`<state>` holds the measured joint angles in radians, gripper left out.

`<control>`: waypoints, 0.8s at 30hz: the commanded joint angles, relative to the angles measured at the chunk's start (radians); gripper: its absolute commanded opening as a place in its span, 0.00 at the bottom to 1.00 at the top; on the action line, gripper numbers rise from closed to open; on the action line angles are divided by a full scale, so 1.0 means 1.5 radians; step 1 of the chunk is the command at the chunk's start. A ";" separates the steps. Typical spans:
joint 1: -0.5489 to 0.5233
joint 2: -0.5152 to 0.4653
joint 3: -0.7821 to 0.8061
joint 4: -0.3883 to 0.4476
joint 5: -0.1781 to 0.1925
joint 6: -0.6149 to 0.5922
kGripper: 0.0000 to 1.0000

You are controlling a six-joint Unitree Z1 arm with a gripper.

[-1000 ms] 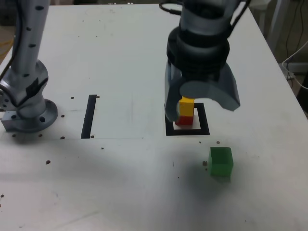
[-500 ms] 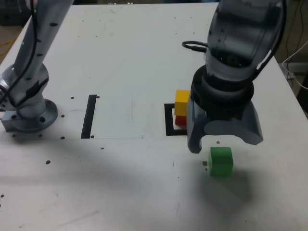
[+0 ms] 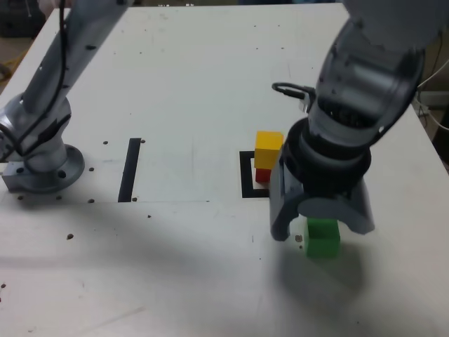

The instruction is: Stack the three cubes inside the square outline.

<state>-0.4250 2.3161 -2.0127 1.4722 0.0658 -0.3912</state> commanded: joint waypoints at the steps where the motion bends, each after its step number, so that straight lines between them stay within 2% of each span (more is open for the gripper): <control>1: 0.003 0.007 -0.004 -0.004 0.003 0.000 0.90; 9: 0.011 0.014 0.005 -0.029 0.014 -0.003 0.79; 15: 0.012 0.018 0.008 -0.040 0.016 -0.001 0.67; 24: 0.013 0.018 0.017 -0.068 0.017 0.001 0.62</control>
<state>-0.4073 2.3394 -1.9912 1.3782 0.0889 -0.3914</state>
